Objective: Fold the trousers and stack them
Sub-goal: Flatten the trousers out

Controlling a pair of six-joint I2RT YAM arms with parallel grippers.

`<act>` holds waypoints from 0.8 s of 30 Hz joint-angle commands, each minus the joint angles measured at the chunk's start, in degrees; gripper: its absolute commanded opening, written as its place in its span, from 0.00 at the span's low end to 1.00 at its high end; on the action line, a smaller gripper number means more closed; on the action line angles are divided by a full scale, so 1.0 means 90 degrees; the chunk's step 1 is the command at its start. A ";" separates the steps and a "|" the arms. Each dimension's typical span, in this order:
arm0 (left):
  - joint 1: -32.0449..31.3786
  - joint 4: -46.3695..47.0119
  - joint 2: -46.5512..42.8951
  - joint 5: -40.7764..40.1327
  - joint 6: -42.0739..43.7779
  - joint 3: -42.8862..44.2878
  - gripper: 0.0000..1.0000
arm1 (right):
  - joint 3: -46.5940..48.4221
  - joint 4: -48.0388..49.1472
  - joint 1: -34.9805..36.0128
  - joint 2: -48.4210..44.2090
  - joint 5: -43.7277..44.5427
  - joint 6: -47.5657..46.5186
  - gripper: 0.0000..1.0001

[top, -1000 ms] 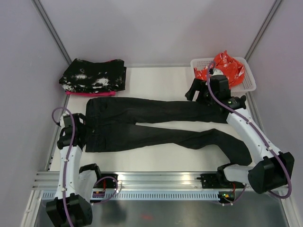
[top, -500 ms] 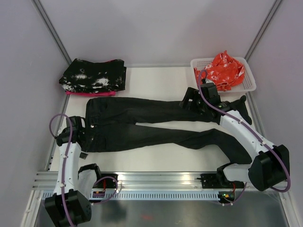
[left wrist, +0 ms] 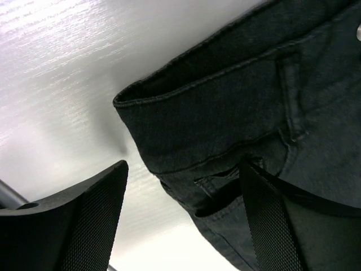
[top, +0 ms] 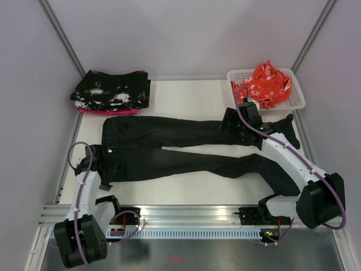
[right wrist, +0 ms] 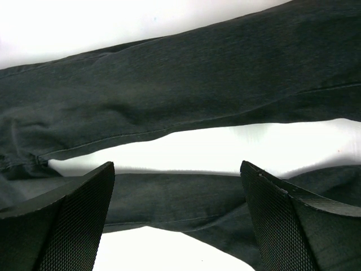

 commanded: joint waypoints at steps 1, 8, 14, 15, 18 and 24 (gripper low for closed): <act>-0.0015 0.0521 0.0265 0.0016 -0.0374 -0.0392 0.82 | 0.0034 -0.0161 0.0024 -0.0136 0.0500 0.0137 0.98; -0.0015 0.0037 0.0432 -0.0412 -0.0326 0.0045 0.05 | 0.0142 -0.0630 0.0014 -0.0126 0.1018 0.0099 0.98; -0.0015 -0.1380 -0.0038 -0.2089 0.0093 0.1567 0.03 | 0.0075 -0.1245 0.0014 -0.0214 0.1496 0.0167 0.98; -0.0015 -0.1480 0.0021 -0.2296 0.0162 0.1763 0.03 | 0.0025 -0.1314 0.0014 -0.0282 0.1545 0.0186 0.98; -0.0015 -0.1618 0.0177 -0.2892 0.0367 0.2418 0.04 | -0.0121 -0.1548 0.0014 -0.0506 0.1682 0.0284 0.98; -0.0015 -0.1111 0.0129 -0.2065 0.0729 0.2596 0.02 | -0.0530 -0.2076 0.0014 -0.1081 0.1117 0.0957 0.98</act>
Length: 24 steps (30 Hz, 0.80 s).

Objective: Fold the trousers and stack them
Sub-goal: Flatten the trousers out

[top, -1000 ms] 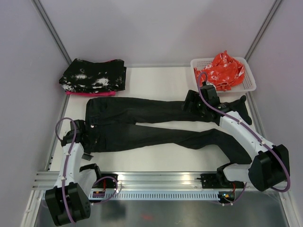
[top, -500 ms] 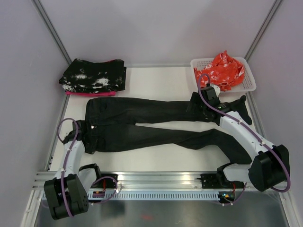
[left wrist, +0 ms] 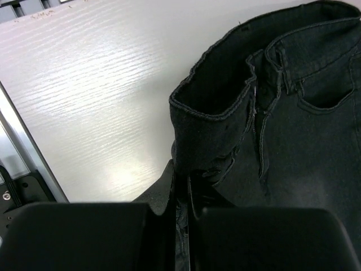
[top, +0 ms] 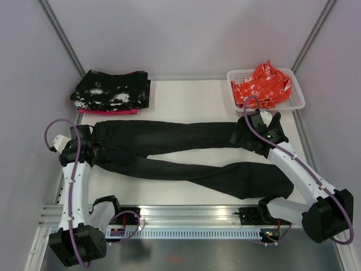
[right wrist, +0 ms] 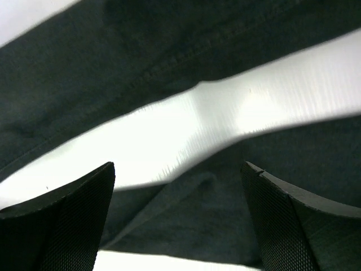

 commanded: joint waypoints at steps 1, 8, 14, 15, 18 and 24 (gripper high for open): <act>0.0024 0.0129 -0.0061 0.0095 0.0253 -0.0131 0.02 | -0.0405 -0.0524 0.0014 -0.0442 -0.0290 0.0649 0.98; 0.0024 0.0461 -0.0295 0.0262 0.0272 -0.0748 0.03 | -0.1615 -0.0379 -0.0025 -0.0872 -0.0603 0.1529 0.90; 0.0024 0.0608 -0.0276 0.0301 0.0350 -0.0797 0.03 | -0.2076 0.0256 -0.0015 -0.0482 -0.0233 0.1578 0.84; 0.0024 0.0617 -0.0285 0.0291 0.0350 -0.0807 0.03 | -0.2086 0.0363 -0.0025 -0.0366 -0.0193 0.1568 0.82; 0.0024 0.0618 -0.0344 0.0262 0.0350 -0.0914 0.03 | -0.2086 0.0608 -0.0025 -0.0063 -0.0008 0.1510 0.80; 0.0024 0.0696 -0.0471 0.0310 0.0379 -0.1090 0.04 | -0.2203 0.0774 -0.0025 0.0407 0.0373 0.1509 0.80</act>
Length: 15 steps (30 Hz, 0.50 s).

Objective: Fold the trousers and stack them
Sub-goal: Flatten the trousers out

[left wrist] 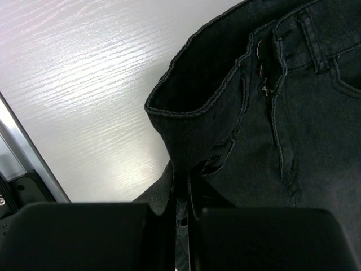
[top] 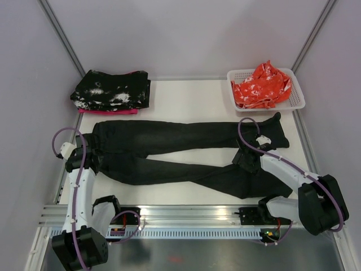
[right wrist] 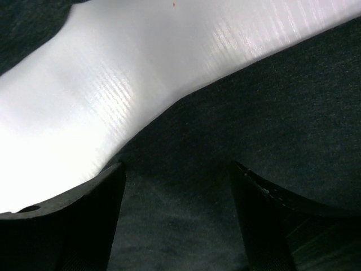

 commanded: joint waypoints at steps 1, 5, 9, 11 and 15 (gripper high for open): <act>0.0024 0.0244 -0.0117 0.0046 0.0214 -0.0070 0.04 | -0.0141 0.0400 -0.0006 0.0104 0.0408 0.0167 0.79; 0.0014 0.0273 -0.0156 0.0036 0.0273 -0.0061 0.04 | -0.0268 0.0537 -0.0025 0.0025 0.0632 0.0449 0.62; 0.0014 0.0332 -0.0146 0.0094 0.0322 -0.0022 0.03 | 0.0005 0.0382 -0.0045 -0.0179 0.0525 0.0732 0.79; 0.0024 0.0351 -0.0146 0.0124 0.0312 -0.0051 0.03 | 0.0044 0.0313 -0.0045 -0.0432 0.0583 0.0908 0.88; 0.0024 0.0400 -0.0165 0.0212 0.0283 -0.0148 0.03 | 0.0074 0.0147 -0.0074 -0.0775 0.0963 0.1299 0.92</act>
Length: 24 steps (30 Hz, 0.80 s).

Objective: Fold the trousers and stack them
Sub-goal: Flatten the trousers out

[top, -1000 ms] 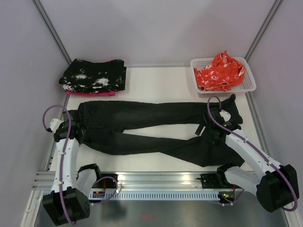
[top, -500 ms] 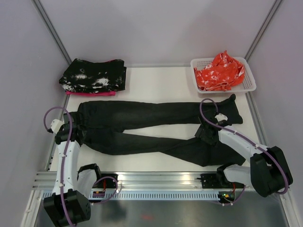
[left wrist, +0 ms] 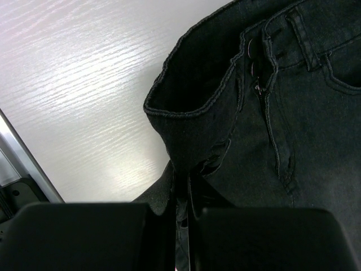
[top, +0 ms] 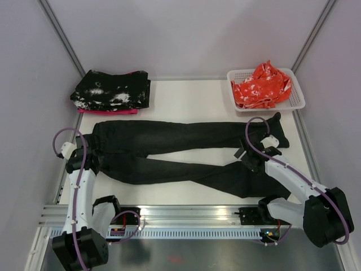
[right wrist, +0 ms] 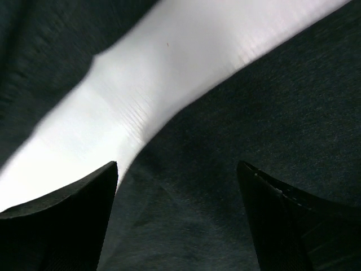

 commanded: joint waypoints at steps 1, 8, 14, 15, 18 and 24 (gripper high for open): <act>0.0014 0.0274 -0.0110 0.0156 0.0156 -0.0076 0.03 | 0.0236 -0.0069 -0.0064 -0.0343 0.0522 0.0607 0.92; 0.0014 0.0294 -0.0100 0.0127 0.0147 -0.0124 0.03 | 0.0187 0.0223 -0.0669 0.0162 0.0093 0.0316 0.88; 0.0014 0.0284 -0.0129 0.0059 0.0147 -0.0144 0.03 | -0.0066 0.0799 -0.0709 0.0789 -0.0220 0.0198 0.71; 0.0014 0.0264 -0.0139 0.0049 0.0166 -0.0144 0.03 | -0.0086 0.0897 -0.0719 0.0818 -0.0220 0.0169 0.70; 0.0014 0.0255 -0.0188 -0.0039 0.0186 -0.0154 0.03 | -0.0057 0.0947 -0.0719 0.0975 -0.0161 0.0042 0.51; 0.0014 0.0274 -0.0227 -0.0049 0.0195 -0.0164 0.04 | 0.0361 0.0529 -0.0719 0.0995 0.0023 -0.0192 0.00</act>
